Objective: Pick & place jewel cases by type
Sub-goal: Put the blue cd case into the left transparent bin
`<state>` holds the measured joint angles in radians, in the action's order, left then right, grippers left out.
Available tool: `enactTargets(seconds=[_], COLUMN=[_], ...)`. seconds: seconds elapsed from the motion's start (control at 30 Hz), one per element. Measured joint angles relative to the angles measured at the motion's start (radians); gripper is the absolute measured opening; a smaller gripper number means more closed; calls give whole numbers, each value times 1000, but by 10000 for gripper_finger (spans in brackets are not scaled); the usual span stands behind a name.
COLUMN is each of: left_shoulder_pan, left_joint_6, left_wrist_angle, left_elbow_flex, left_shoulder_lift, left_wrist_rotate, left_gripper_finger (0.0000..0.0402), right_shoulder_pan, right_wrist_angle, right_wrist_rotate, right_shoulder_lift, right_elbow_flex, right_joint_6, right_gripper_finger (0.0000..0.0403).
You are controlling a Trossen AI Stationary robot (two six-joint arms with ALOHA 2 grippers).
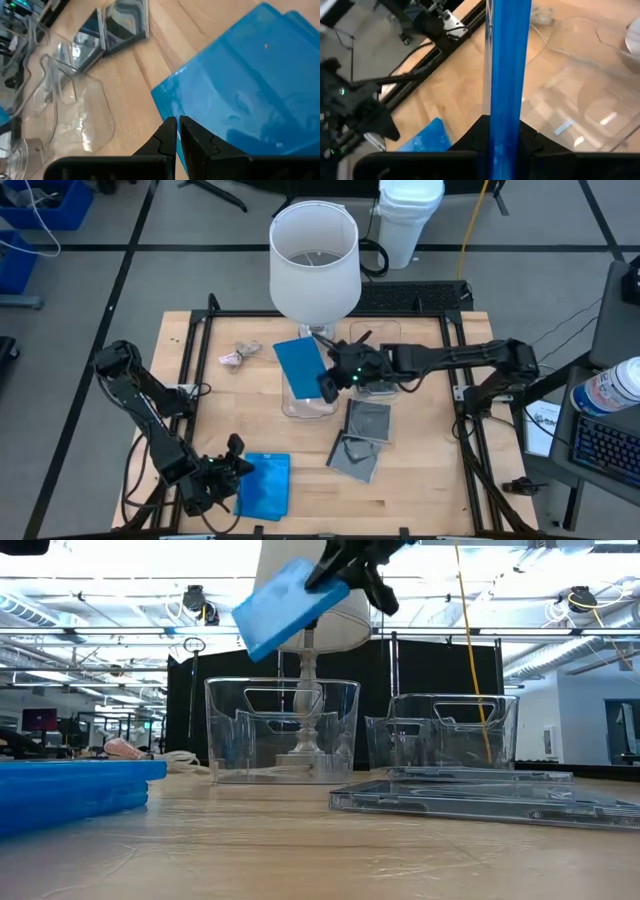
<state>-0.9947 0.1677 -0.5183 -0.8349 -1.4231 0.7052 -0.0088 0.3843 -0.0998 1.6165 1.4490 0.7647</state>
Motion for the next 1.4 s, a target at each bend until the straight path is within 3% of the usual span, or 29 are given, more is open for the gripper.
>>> enactTargets(seconds=[0.37,0.7,1.4], left_shoulder_pan=[-2,-26,-74], left_joint_6=[34,61,108], left_wrist_angle=[-36,-39,-38], left_elbow_flex=[0,0,0], left_shoulder_lift=[0,0,0], left_wrist_rotate=[-34,-32,-33], left_gripper_finger=[31,31,31], right_shoulder_pan=[-4,-36,-39], right_wrist_angle=[-43,-35,-65], right_wrist_rotate=[30,106,179], right_shoulder_lift=[127,168,289], right_elbow_flex=[-1,-1,-1], right_joint_6=[266,472,516], right_gripper_finger=[29,28,29])
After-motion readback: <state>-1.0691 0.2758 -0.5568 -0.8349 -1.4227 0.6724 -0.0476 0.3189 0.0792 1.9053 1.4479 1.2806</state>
